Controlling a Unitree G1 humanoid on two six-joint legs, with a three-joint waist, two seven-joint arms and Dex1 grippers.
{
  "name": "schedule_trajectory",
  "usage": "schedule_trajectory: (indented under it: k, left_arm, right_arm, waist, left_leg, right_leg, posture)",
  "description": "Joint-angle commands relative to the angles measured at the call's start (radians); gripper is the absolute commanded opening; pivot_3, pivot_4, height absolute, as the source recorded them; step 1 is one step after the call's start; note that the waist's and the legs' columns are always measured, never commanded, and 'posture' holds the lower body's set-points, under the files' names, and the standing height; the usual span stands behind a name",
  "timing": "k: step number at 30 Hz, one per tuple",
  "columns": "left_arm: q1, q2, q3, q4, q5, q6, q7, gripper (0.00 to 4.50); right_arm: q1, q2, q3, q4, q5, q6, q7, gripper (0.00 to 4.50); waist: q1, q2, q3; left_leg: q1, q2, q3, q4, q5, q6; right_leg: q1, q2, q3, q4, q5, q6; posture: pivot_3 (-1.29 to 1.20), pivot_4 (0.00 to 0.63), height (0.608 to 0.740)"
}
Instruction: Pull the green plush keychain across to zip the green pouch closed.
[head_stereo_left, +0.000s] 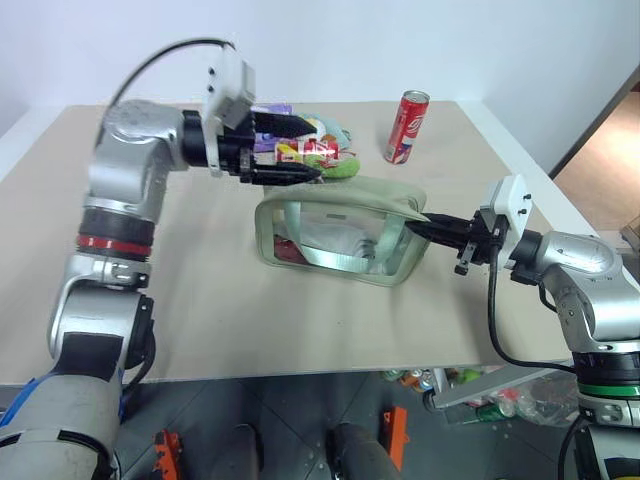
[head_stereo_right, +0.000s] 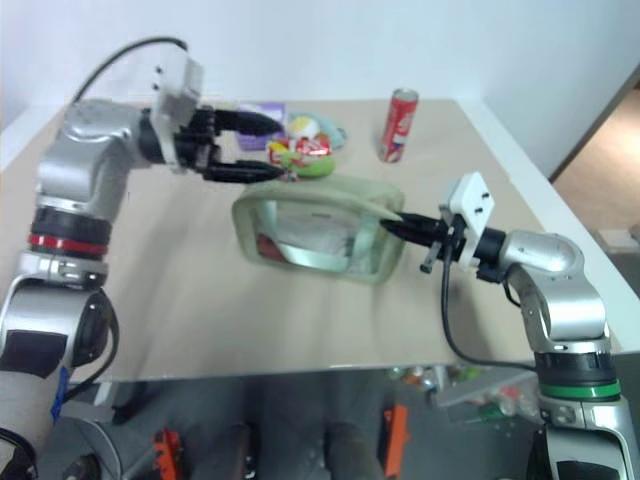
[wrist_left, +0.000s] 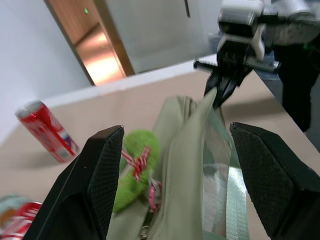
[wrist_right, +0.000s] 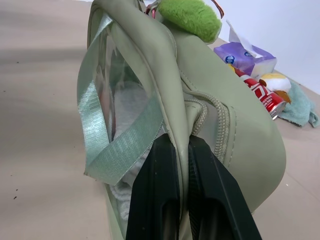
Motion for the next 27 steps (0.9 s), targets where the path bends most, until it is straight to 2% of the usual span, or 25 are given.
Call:
schedule_trajectory:
  k: [1,7,11,16,27]
  left_arm:
    - [0.068,0.047,0.083,-0.136,-0.055,0.089,0.092,3.54]
    - [0.291,0.096,0.18,-0.324,-0.082,0.167,0.267,3.54]
    - [0.45,0.064,0.21,-0.44,-0.102,0.192,0.38,3.54]
    - [0.574,0.001,0.204,-0.513,-0.117,0.188,0.486,3.54]
    - [0.597,-0.047,0.164,-0.417,-0.086,0.078,0.526,3.54]
  right_arm:
    - [-0.005,-0.002,0.0,-0.016,0.002,-0.013,0.01,0.0]
    - [-0.008,0.004,0.007,-0.008,-0.004,-0.022,0.019,0.0]
    - [-0.016,0.005,0.009,0.005,-0.005,-0.029,0.028,0.0]
    - [-0.024,0.009,0.014,0.015,-0.009,-0.035,0.03,0.0]
    - [-0.015,0.005,0.009,0.007,-0.012,-0.033,0.026,0.0]
  waist:
    - [0.0,0.0,0.0]
    - [0.0,0.0,0.0]
    - [0.001,0.0,0.0]
    - [0.001,0.0,0.0]
    - [0.001,0.0,0.0]
  left_leg:
    - [0.0,0.0,0.0,0.0,0.0,0.0]
    - [0.002,0.001,0.001,0.0,0.0,0.0]
    - [0.003,0.002,0.001,0.0,0.0,0.0]
    - [0.003,0.002,0.001,0.001,0.0,0.0]
    - [0.003,0.002,0.001,0.0,0.0,0.0]
  right_leg:
    - [0.0,0.0,0.0,0.0,0.0,0.0]
    - [0.001,0.001,0.001,0.001,0.001,-0.001]
    - [0.002,0.0,0.001,0.001,0.001,-0.001]
    - [0.002,0.0,0.001,0.001,0.001,-0.001]
    - [0.002,0.001,0.001,0.001,0.002,-0.002]
  posture:
    - [0.0,0.15,0.74]
    - [0.0,0.15,0.74]
    - [0.0,0.15,0.74]
    - [0.0,0.15,0.74]
    - [0.0,0.15,0.74]
